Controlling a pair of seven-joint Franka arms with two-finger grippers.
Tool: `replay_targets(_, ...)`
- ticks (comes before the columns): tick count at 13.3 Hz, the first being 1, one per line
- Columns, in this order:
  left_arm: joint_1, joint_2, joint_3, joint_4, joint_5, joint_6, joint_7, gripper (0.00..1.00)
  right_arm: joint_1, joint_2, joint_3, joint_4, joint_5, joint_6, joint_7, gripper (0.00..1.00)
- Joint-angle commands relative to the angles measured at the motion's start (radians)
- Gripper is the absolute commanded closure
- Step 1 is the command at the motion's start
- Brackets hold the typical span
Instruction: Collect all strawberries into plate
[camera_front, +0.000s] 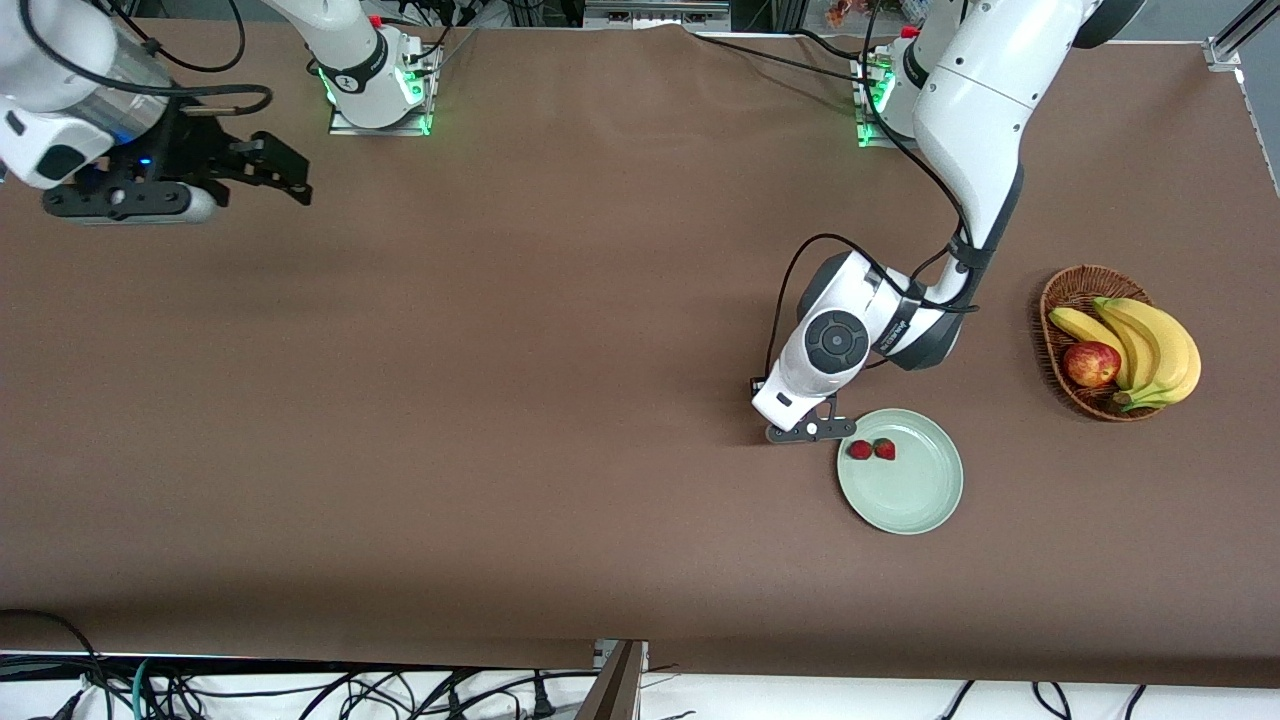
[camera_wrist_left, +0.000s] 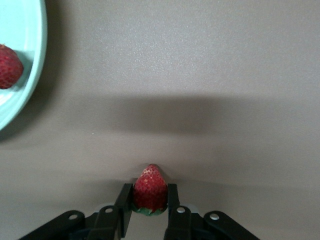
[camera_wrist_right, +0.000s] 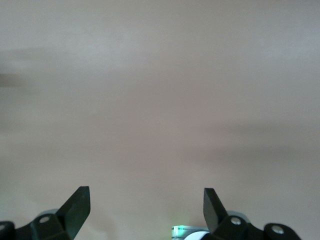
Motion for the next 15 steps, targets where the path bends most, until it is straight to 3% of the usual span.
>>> replay_targets(1,0.018,-0.049,0.005,-0.003,0.025,-0.018,0.002,0.88,-0.002,-0.034,-0.001,-0.014,-0.036,0.012,-0.034,0.0)
replay_targets(3,0.057,-0.101,0.005,0.006,0.025,-0.073,0.06,0.88,-0.003,-0.028,-0.003,-0.014,-0.087,0.015,-0.032,0.0)
replay_targets(7,0.201,-0.133,0.004,0.03,0.024,-0.089,0.461,0.83,-0.006,0.012,-0.003,-0.005,-0.101,0.085,-0.014,0.0)
replay_targets(8,0.224,-0.132,0.004,0.046,0.022,-0.089,0.543,0.67,-0.006,0.02,-0.003,-0.004,-0.102,0.089,-0.015,0.0)
replay_targets(9,0.244,-0.13,0.004,0.058,0.022,-0.089,0.579,0.26,-0.005,0.018,-0.003,-0.002,-0.107,0.099,-0.015,0.0)
replay_targets(10,0.261,-0.132,0.002,0.058,0.018,-0.089,0.584,0.03,-0.006,0.02,-0.003,0.001,-0.112,0.114,-0.02,0.0)
replay_targets(13,0.259,-0.191,-0.012,0.064,0.009,-0.133,0.581,0.0,-0.008,0.038,-0.004,0.027,-0.127,0.116,-0.021,0.0)
replay_targets(15,0.255,-0.253,-0.024,0.113,0.007,-0.29,0.581,0.0,-0.008,0.04,-0.006,0.035,-0.125,0.115,-0.02,0.0)
